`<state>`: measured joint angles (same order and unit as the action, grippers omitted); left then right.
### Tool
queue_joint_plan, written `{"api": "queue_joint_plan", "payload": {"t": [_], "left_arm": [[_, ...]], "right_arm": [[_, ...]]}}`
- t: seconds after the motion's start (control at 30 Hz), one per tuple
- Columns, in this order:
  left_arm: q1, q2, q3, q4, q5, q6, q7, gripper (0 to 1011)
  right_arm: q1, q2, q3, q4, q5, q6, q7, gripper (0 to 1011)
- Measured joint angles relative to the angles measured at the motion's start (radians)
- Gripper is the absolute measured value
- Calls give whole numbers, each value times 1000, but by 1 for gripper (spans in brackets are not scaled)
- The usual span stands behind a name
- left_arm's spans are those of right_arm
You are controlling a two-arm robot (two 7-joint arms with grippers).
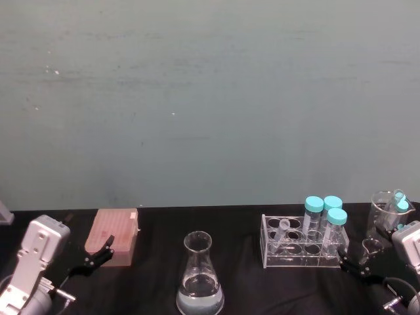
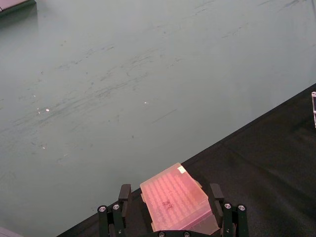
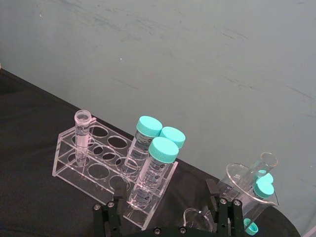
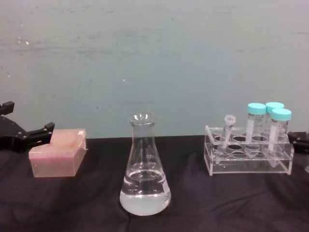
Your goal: Pour the liquid from the test tube into the beaker using one hand.
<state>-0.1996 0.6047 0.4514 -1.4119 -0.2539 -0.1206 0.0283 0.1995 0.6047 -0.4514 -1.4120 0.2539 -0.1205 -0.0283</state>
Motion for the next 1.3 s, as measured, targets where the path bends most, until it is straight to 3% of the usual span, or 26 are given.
{"api": "queue_joint_plan", "payload": {"t": [0.4,0.8,1.3], "left_arm": [[0,0,0,0,0,0,0,1000],[0,0,0,0,0,0,0,1000],[0,0,0,0,0,0,0,1000]], "right_arm": [[0,0,0,0,0,0,0,1003],[9,-35,9,13,-52,-11,13,1003],[63,-73,8,71,-99,-48,88,1003]]}}
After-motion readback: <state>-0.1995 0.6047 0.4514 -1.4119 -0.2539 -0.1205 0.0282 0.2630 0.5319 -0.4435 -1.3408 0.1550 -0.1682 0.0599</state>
